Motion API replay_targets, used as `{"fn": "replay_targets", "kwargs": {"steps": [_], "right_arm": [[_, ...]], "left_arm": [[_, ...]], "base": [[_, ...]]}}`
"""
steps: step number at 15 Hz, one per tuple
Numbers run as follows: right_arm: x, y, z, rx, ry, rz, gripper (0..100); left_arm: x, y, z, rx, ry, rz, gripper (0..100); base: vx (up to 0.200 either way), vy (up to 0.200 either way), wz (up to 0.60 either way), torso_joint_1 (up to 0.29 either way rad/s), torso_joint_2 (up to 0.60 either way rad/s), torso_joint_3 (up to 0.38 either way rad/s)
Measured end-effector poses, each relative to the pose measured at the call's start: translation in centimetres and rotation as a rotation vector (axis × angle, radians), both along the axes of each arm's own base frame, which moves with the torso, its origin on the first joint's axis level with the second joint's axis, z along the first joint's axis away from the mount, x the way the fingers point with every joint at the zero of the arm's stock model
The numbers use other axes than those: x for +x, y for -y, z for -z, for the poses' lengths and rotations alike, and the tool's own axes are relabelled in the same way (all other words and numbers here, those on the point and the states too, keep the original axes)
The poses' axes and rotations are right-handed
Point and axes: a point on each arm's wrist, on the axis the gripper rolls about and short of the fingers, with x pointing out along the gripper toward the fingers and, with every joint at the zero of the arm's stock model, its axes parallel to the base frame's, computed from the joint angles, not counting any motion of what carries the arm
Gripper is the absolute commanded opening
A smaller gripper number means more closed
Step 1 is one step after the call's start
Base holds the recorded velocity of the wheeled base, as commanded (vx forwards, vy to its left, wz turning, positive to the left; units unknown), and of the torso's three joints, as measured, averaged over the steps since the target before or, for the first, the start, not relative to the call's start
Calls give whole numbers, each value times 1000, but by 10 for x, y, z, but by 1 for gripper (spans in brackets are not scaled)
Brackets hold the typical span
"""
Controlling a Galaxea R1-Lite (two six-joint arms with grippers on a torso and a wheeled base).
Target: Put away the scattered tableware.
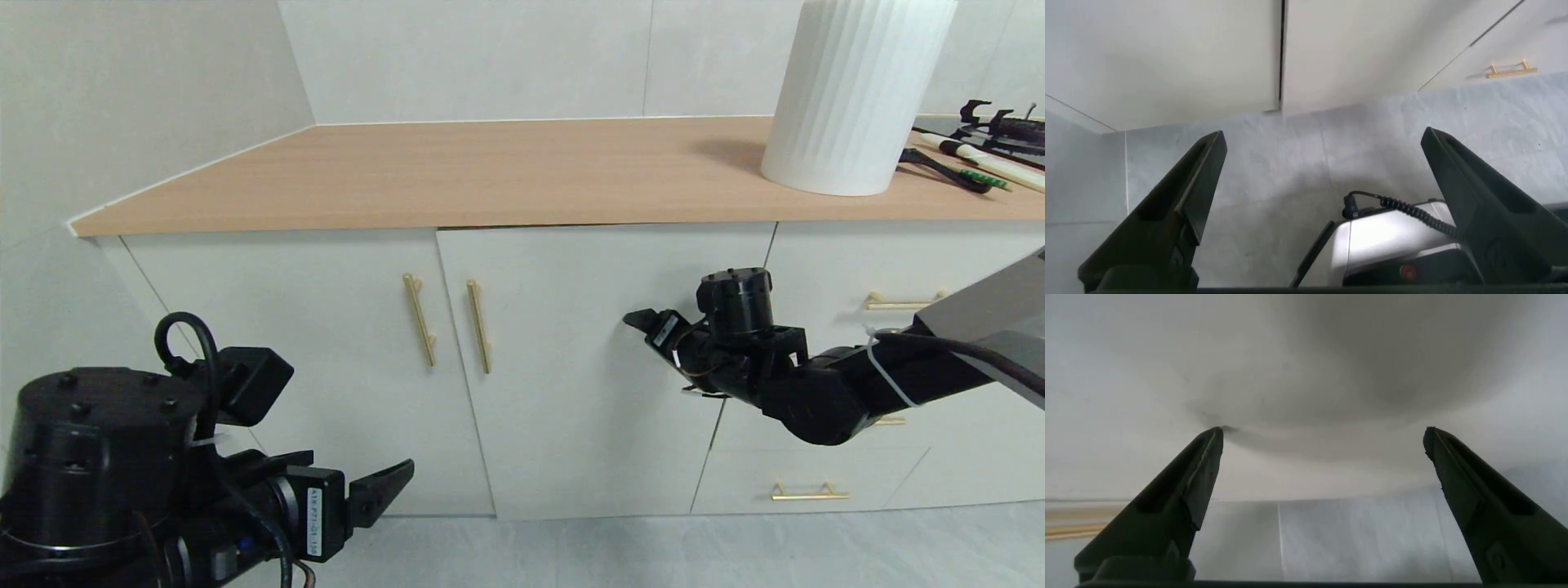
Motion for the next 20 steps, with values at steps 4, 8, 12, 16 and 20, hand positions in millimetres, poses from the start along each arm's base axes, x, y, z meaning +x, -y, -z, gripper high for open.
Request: {"fn": "replay_targets", "kwargs": {"steps": [4,8,12,16,20], "right_arm": [[10,-4,5,-11,10,50,100],[9,-3,4,-6,13,53,100],[-19,9,-9,-18,-1,-21,100],[-67,35,-48,-75,79,-50,100],[-148,83,-95,-219,261,-40,100]], "left_arm": [[0,0,0,0,-1,0,100],[0,0,0,0,-1,1,100],[0,-5,-2,-5,9,-21,100],[-6,-17,-12,-13,66,-45,100],[-33,-40,-23,-56,166,-94,100]], "base": [[0,0,0,0,0,0],[0,0,0,0,0,0],[0,0,0,0,0,0],[0,0,0,0,0,0],[0,0,0,0,0,0]]}}
